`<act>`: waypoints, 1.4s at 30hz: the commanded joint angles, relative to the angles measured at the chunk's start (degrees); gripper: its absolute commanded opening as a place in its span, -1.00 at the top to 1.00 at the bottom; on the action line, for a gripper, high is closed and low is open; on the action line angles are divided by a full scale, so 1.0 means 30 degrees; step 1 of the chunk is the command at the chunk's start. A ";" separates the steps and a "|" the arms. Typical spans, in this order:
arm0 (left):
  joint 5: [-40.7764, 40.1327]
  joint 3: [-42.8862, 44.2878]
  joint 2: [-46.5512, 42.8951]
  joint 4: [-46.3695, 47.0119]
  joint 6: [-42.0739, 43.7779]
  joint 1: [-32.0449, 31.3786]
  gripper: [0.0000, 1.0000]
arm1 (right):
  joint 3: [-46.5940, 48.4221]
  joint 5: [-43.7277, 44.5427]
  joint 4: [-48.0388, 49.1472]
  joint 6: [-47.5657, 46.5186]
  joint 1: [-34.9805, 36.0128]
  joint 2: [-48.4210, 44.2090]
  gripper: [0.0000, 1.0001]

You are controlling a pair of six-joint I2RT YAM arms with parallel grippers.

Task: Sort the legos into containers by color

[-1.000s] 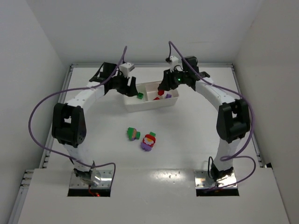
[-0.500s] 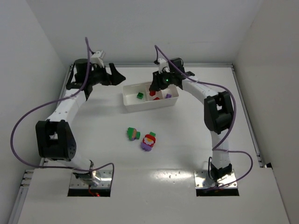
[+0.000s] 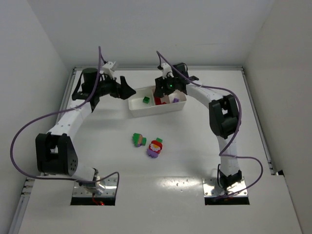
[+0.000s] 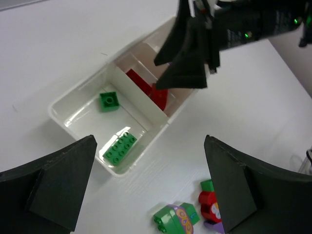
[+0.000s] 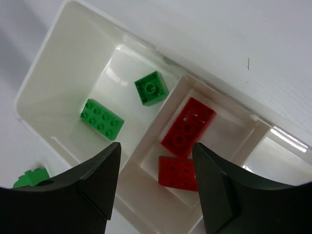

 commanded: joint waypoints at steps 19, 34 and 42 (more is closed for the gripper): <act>-0.0144 -0.2389 -0.1344 -1.5452 2.2010 -0.4828 -0.97 | -0.9794 -0.3891 -0.5561 -0.6307 -0.0431 -1.4456 -0.27; -0.3865 -0.5353 -0.1111 -0.7339 1.9640 -0.8844 -0.74 | -1.2083 -0.2663 -0.4416 -0.5484 -0.1719 -1.5251 -0.27; -0.4717 -0.4826 0.0618 -0.7161 2.0782 -1.0541 -0.51 | -1.2492 -0.2137 -0.4416 -0.5308 -0.2275 -1.5251 -0.27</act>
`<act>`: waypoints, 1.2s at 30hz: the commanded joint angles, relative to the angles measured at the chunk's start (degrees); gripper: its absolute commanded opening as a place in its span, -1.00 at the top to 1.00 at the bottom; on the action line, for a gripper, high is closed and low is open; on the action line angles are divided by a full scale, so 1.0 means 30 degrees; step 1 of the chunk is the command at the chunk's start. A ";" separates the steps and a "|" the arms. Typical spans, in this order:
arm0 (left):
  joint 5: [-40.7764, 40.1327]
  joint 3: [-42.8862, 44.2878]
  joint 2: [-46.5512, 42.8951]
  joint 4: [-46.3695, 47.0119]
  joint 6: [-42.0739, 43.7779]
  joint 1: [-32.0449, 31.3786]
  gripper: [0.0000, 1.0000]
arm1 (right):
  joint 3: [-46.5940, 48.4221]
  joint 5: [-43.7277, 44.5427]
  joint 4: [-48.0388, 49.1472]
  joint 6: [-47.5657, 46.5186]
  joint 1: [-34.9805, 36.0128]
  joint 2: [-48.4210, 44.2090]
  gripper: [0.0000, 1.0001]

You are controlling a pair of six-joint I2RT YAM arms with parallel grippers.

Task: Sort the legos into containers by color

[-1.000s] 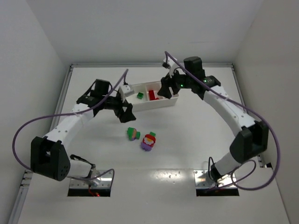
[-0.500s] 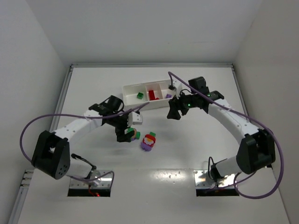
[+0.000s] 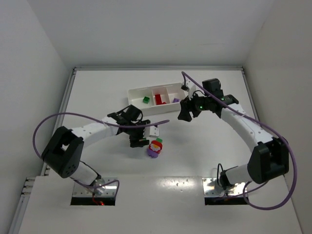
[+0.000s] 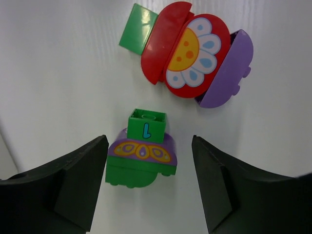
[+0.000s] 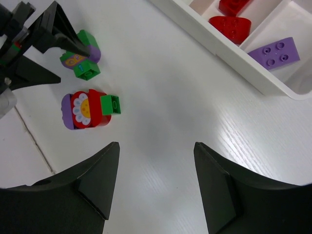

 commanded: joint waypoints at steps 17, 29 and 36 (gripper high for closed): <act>-0.0967 0.0669 0.1984 0.0810 0.1567 -0.1206 -0.27 | -0.0531 -0.0369 0.0341 0.0171 -0.1218 -0.0126 -0.27; -0.1144 0.0494 0.2949 0.0986 0.1567 -0.1206 -0.22 | -0.0356 -0.0545 0.0165 -0.0005 -0.1570 0.0257 -0.27; -0.1320 0.0872 0.3566 0.0986 0.1217 -0.1411 0.22 | -0.0530 -0.0545 0.0165 -0.0181 -0.1746 0.0432 -0.25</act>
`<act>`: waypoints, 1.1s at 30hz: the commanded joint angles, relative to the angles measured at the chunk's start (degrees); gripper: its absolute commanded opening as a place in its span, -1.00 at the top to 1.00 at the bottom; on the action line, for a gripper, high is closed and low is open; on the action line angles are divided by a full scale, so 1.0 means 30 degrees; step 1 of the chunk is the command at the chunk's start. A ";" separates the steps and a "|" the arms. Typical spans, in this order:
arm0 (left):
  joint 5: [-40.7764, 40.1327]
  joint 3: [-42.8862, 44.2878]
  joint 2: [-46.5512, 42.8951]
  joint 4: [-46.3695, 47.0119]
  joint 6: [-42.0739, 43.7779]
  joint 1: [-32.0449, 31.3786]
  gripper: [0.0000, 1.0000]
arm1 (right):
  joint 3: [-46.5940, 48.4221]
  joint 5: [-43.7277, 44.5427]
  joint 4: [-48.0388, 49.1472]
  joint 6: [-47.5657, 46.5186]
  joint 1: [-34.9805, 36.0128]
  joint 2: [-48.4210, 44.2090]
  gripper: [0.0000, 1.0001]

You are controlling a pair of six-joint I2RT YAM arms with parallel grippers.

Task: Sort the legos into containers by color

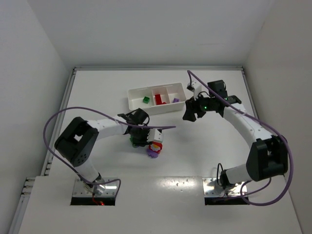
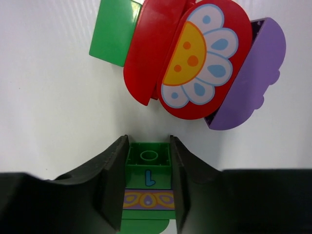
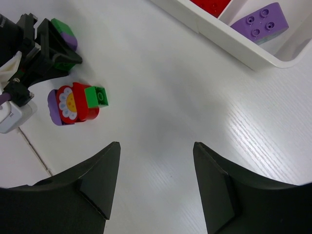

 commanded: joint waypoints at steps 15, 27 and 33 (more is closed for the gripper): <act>0.4420 0.2933 -0.3308 0.2983 -0.8724 0.2293 0.71 | 0.1044 -0.3604 0.1415 0.2421 -0.0136 0.1276 -0.23; 0.9998 0.1122 -0.3249 2.1481 -3.2215 0.9119 1.00 | 0.0314 -0.9384 0.9116 1.0651 0.0040 0.2158 -0.23; 0.7685 0.0357 -0.3659 2.2214 -3.5162 1.0324 1.00 | 0.0400 -0.6716 1.2316 1.5254 0.1005 0.2299 -0.23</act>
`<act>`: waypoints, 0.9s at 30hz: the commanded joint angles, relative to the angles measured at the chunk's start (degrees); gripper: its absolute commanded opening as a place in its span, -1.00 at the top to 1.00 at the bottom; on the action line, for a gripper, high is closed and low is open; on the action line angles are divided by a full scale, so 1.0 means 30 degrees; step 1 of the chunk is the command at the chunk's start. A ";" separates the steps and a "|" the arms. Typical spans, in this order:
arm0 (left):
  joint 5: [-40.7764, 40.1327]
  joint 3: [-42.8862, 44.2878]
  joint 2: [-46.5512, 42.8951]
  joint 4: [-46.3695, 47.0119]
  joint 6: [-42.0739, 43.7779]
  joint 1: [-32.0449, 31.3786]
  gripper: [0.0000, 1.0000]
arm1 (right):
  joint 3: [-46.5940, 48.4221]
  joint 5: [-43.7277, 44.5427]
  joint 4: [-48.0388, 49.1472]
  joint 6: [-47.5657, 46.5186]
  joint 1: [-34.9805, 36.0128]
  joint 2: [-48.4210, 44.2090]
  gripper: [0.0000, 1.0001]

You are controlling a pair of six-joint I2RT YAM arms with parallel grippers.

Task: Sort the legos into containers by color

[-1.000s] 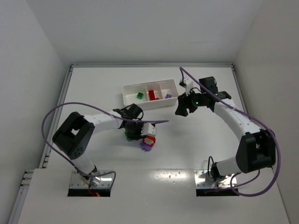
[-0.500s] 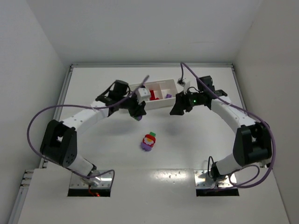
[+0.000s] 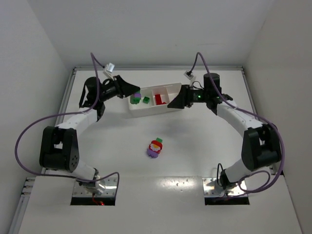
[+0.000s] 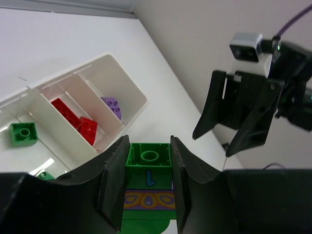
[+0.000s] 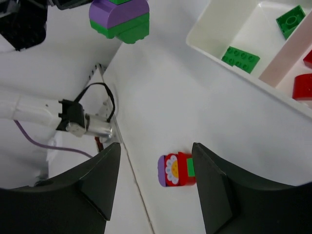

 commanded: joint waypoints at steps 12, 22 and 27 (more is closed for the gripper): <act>-0.8625 0.3258 -0.1280 -0.7670 0.0423 -0.0658 1.00 | 0.6529 0.7049 -0.1256 0.0538 0.4595 0.3037 -0.25; -1.1002 0.3729 -0.1280 -0.9400 0.0774 -0.1275 1.00 | 0.9226 0.8783 -0.1874 0.0154 0.7408 0.5821 -0.30; -1.1002 0.3729 -0.1456 -0.9402 0.0950 -0.1449 1.00 | 1.0368 1.0215 -0.2458 0.0154 0.8112 0.6702 -0.32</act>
